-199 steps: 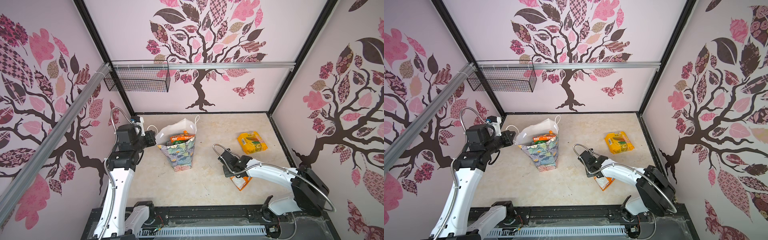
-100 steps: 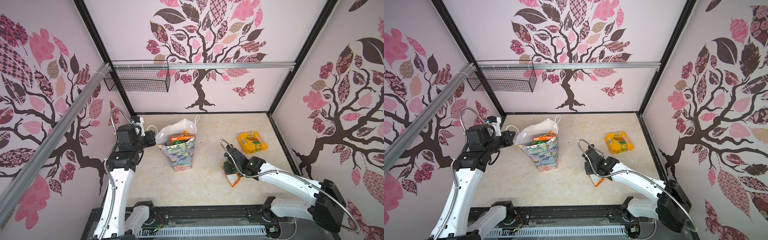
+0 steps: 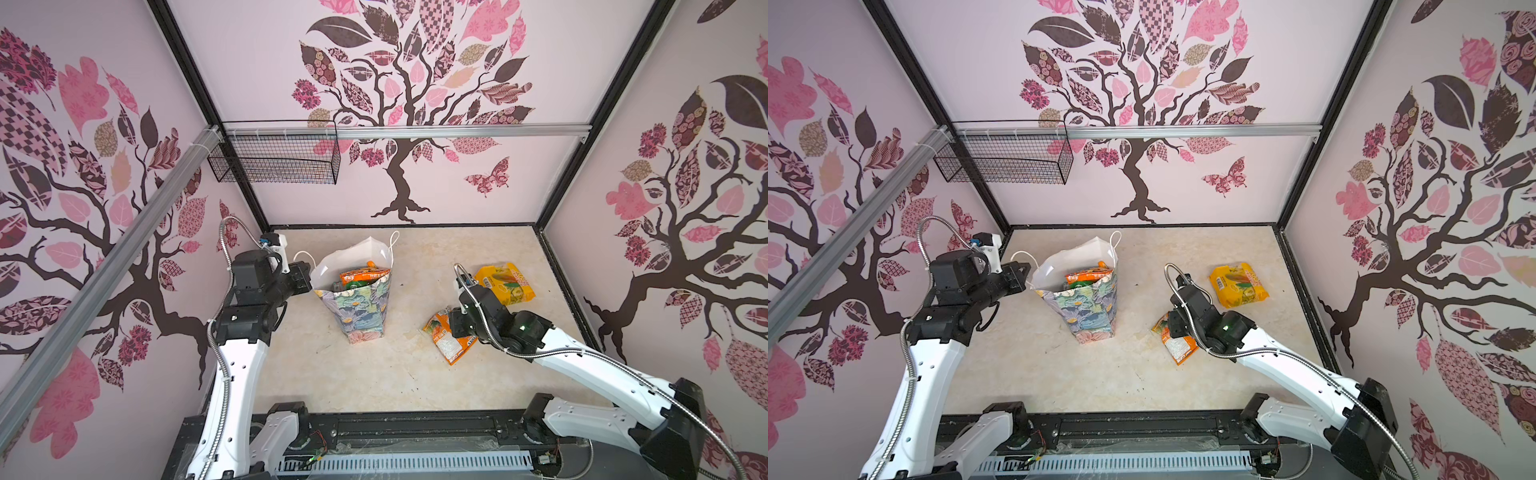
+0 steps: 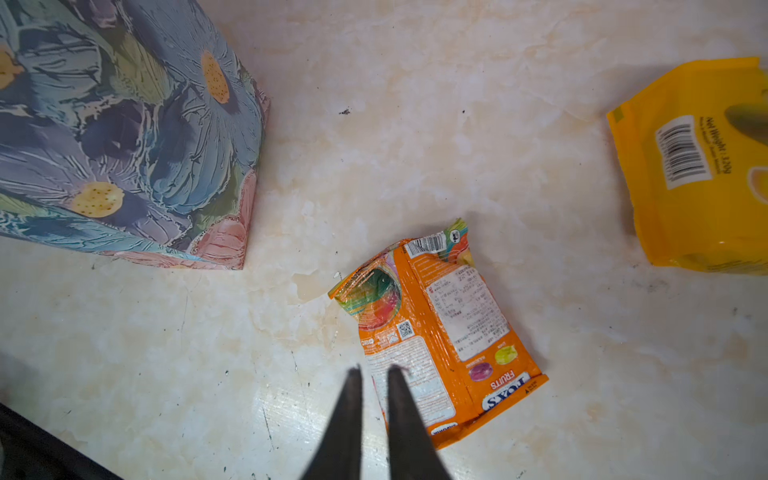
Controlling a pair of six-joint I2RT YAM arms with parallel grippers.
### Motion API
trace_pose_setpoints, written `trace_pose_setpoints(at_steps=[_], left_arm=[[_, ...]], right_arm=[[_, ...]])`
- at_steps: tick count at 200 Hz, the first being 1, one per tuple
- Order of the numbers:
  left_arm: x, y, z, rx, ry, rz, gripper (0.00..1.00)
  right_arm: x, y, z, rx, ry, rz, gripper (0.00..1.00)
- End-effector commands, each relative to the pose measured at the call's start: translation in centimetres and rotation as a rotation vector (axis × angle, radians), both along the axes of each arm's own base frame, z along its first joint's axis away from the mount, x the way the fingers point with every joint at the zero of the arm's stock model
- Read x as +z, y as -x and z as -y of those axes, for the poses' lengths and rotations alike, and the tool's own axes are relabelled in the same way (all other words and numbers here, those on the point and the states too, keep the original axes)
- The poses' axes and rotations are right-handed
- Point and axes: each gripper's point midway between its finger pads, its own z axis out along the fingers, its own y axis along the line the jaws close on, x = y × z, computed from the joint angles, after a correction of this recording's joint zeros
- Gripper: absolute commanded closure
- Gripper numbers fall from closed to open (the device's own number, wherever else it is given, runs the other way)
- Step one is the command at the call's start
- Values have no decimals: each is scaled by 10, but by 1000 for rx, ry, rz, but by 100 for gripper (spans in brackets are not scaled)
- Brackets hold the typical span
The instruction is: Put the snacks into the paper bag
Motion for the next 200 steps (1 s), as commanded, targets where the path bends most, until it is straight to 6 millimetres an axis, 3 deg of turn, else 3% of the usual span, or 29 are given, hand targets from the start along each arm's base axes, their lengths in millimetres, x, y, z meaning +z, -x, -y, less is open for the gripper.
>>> trace_pose_setpoints(at_steps=[1,30,50,78,111,143,200], left_arm=[[-2,-2,0,-7,6,12,96],[-2,-2,1,-9,8,11,96],[-3,-2,1,-9,5,8,96],[-2,-2,1,-11,9,9,95],[-2,-2,2,-12,10,8,95],[-3,-2,2,-13,9,6,94],[-3,-2,1,-10,7,9,94]], right_arm=[[-14,-2,14,-6,158,-24,58],[-53,9,35,-88,260,-138,41],[-75,28,43,-152,179,-206,38],[-91,53,36,-174,-39,-263,38],[-111,70,29,-152,-171,-306,38],[-122,74,9,-95,-286,-329,36],[-141,74,4,-102,-301,-358,39]])
